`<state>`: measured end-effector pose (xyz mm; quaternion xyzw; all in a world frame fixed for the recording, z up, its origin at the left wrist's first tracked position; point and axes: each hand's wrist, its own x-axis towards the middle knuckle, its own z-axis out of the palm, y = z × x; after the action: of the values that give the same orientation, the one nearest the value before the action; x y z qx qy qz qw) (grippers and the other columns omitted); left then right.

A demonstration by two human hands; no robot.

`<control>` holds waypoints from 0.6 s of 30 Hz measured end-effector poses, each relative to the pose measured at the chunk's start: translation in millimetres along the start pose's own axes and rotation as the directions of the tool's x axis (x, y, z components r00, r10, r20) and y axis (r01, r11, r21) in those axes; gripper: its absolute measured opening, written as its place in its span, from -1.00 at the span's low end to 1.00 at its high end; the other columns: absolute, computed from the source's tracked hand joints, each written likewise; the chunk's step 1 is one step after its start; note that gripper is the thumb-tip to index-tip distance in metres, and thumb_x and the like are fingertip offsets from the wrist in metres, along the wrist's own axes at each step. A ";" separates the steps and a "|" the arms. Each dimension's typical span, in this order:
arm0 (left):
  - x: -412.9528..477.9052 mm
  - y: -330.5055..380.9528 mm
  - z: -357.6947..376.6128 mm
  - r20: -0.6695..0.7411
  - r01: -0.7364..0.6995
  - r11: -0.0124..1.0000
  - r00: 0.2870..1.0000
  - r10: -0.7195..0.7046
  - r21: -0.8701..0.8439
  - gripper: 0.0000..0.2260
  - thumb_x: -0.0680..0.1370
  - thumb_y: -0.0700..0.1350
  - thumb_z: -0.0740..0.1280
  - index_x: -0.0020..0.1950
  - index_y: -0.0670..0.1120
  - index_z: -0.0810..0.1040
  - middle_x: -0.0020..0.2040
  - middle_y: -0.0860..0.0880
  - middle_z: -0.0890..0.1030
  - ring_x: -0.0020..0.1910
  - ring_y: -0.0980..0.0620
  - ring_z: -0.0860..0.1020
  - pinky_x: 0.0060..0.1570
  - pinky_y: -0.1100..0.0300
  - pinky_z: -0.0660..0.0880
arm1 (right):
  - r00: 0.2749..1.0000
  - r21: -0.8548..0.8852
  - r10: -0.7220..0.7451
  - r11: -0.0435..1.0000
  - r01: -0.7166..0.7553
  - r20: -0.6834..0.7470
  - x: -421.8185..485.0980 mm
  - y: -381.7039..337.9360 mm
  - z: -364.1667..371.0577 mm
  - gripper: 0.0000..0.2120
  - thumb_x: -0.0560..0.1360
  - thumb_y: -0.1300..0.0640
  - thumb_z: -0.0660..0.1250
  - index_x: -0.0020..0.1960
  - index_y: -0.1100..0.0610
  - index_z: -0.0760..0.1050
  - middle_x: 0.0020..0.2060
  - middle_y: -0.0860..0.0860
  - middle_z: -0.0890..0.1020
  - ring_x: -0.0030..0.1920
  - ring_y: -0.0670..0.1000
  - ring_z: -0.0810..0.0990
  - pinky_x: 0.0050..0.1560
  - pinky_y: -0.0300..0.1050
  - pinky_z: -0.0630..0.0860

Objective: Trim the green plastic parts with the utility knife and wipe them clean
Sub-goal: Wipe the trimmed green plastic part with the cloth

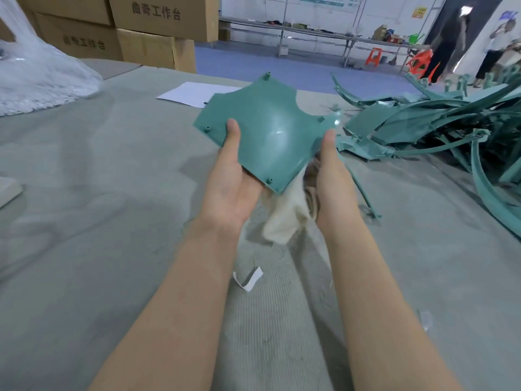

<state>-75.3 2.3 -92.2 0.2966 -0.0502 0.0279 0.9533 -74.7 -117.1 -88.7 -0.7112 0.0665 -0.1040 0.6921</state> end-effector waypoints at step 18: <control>2.6 -18.0 -3.1 -0.010 0.092 0.978 0.996 -0.092 0.188 -0.82 0.58 -0.27 0.26 0.15 -0.18 0.55 -0.07 -0.09 0.69 -0.15 0.01 0.67 -0.20 0.17 0.60 | 0.987 0.246 -0.160 0.957 0.157 -0.007 -2.9 7.1 8.8 -0.80 0.60 0.15 0.28 0.20 0.16 0.52 0.07 0.04 0.67 0.09 0.00 0.65 0.16 -0.03 0.57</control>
<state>-71.0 -10.7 -104.6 0.3873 -0.0332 -0.0114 0.9213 -75.0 -108.1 -96.2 -0.6237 -0.0084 -0.1619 0.7647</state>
